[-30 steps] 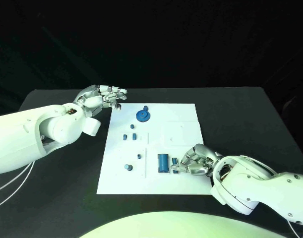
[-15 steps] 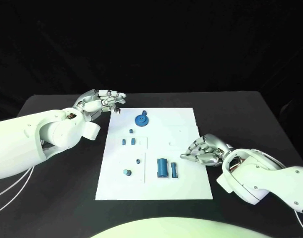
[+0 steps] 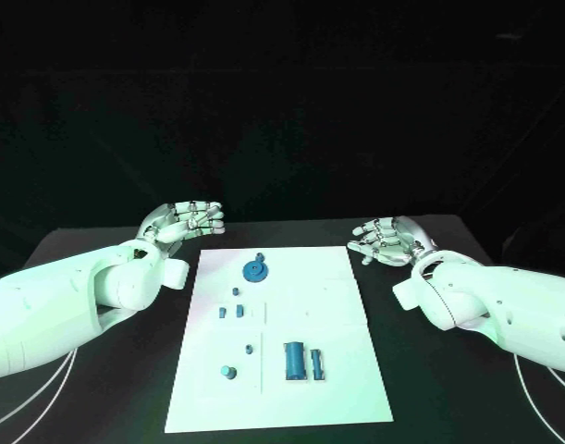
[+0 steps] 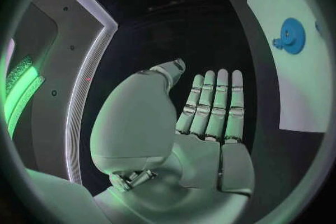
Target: Assemble the parts on the task board
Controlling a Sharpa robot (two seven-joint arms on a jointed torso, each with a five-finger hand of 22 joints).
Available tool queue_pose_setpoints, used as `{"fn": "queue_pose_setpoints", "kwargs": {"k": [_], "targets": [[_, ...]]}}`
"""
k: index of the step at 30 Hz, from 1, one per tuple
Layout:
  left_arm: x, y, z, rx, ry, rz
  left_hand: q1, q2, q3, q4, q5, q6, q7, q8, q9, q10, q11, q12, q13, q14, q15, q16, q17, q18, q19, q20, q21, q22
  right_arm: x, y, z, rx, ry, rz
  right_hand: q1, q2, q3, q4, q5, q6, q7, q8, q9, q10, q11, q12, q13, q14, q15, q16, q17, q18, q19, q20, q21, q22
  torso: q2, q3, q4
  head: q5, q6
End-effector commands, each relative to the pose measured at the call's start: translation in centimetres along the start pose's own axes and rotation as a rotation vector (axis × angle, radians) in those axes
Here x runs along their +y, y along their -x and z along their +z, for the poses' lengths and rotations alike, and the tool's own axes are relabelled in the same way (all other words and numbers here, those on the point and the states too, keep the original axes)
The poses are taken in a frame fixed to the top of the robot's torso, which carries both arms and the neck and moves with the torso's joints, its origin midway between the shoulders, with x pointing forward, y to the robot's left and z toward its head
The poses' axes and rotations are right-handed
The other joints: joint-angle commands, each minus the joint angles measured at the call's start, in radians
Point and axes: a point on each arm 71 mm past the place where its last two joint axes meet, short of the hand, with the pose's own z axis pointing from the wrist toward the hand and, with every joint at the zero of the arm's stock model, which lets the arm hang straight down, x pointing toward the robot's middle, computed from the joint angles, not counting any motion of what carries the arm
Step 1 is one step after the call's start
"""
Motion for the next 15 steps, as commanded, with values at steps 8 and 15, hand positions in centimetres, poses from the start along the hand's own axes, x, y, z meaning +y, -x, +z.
{"fn": "queue_pose_setpoints", "kwargs": {"k": [8, 15], "targets": [[0.5, 0.7, 1.8, -0.13, -0.087, -0.036, 0.039, 0.028, -0.078, 0.023, 0.003, 0.003, -0.012, -0.044, -0.045, -0.006, -0.014, -0.135, -0.002, -0.08, -0.008, -0.237, -0.073, -0.054, -0.028, 0.004, -0.156, -0.14, 0.0, 0.6, 3.6, -0.028, 0.075, 0.209, -0.013, 0.011, 0.026, -0.018, -0.002, 0.046, 0.014, -0.116, -0.073, 0.039, 0.043, -0.206, -0.426, -0.015, 0.06, -0.375, -0.248, 0.015, -0.098, 0.066, -0.036, -0.475, -0.015, 0.0086, -0.0047, 0.011, 0.064], [1.0, -0.3, 1.3, -0.098, -0.04, -0.01, -0.57, 0.209, -0.461, -0.237, -0.093, -0.814, -0.159, -0.228, -0.279, -0.912, -0.187, -0.28, -0.065, -0.762, -0.164, -0.489, -0.209, -0.178, -0.674, -0.286, -0.258, -0.474, 0.0, 0.1, 3.0, -0.066, 0.035, 0.158, -0.619, 0.173, -0.24, -0.284, -0.061, -0.816, -0.176, -0.341, -0.348, -1.012, -0.116, -0.279, -0.576, -1.035, -0.062, -0.578, -0.618, -0.17, -1.068, -0.169, -0.099, -0.821, -0.031, 0.0075, 0.007, 0.009, 0.059]]}}
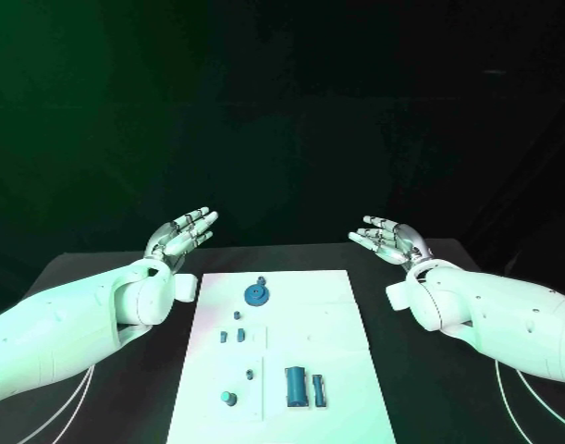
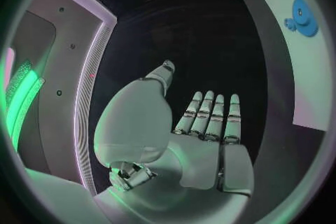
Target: Assemble the parts on the task board
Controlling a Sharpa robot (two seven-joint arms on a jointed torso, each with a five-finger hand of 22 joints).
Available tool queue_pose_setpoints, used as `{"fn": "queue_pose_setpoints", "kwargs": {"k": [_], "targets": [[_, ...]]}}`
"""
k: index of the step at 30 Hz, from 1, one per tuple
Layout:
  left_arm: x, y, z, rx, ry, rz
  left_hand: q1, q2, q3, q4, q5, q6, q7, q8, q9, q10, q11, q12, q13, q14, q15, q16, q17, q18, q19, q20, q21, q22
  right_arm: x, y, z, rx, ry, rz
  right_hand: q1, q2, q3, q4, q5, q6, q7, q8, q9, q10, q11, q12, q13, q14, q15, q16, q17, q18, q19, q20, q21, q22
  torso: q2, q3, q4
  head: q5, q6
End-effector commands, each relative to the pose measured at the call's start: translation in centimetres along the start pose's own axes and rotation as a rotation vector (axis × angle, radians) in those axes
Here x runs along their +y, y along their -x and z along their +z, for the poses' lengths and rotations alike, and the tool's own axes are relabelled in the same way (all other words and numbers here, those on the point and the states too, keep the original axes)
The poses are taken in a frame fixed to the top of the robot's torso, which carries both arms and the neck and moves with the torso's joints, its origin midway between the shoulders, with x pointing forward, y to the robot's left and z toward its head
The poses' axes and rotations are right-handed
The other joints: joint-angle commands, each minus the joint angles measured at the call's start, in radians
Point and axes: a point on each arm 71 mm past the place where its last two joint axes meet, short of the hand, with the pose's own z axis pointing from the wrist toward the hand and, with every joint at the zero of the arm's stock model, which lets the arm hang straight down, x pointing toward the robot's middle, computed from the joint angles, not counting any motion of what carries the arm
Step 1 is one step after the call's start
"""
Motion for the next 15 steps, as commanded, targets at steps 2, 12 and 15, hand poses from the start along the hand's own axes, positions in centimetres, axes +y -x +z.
{"fn": "queue_pose_setpoints", "kwargs": {"k": [2, 12, 15], "targets": [[0.2, -1.2, -0.7, -0.014, -0.001, 0.013, -0.425, 0.083, -0.178, -0.121, -0.045, -0.381, -0.068, -0.086, -0.108, -0.422, -0.082, -0.067, -0.029, -0.316, -0.074, -0.115, -0.062, -0.06, -0.301, -0.135, -0.047, -0.154, 0.5, -1.1, -0.8, -0.011, 0.012, 0.05, -0.427, 0.075, -0.123, -0.127, -0.028, -0.406, -0.09, -0.105, -0.129, -0.695, -0.076, -0.033, -0.067, -0.569, -0.058, -0.092, -0.171, -0.089, -0.456, -0.111, -0.03, -0.159, -0.033, 0.0049, 0.0197, 0.003, 0.004], [0.7, -5.6, -4.6, -0.071, 0.003, 0.053, -1.184, 0.083, -0.178, -0.121, -0.045, -0.381, -0.068, -0.086, -0.108, -0.422, -0.082, -0.067, -0.029, -0.316, -0.074, -0.115, -0.062, -0.06, -0.301, -0.135, -0.047, -0.154, 2.6, -4.8, -4.9, -0.045, 0.013, 0.259, -1.186, 0.075, -0.123, -0.127, -0.028, -0.406, -0.09, -0.105, -0.129, -0.695, -0.076, -0.033, -0.067, -0.569, -0.058, -0.092, -0.171, -0.089, -0.456, -0.111, -0.03, -0.159, -0.067, 0.0103, 0.0398, 0.006, 0.01], [0.6, -6.7, -5.6, -0.085, 0.001, 0.063, -1.184, 0.083, -0.178, -0.121, -0.045, -0.381, -0.068, -0.086, -0.108, -0.422, -0.082, -0.067, -0.029, -0.316, -0.074, -0.115, -0.062, -0.06, -0.301, -0.135, -0.047, -0.154, 3.1, -5.4, -5.8, -0.053, 0.008, 0.299, -1.186, 0.075, -0.123, -0.127, -0.028, -0.406, -0.09, -0.105, -0.129, -0.695, -0.076, -0.033, -0.067, -0.569, -0.058, -0.092, -0.171, -0.089, -0.456, -0.111, -0.03, -0.159, -0.067, 0.0103, 0.0398, 0.006, 0.01]]}}
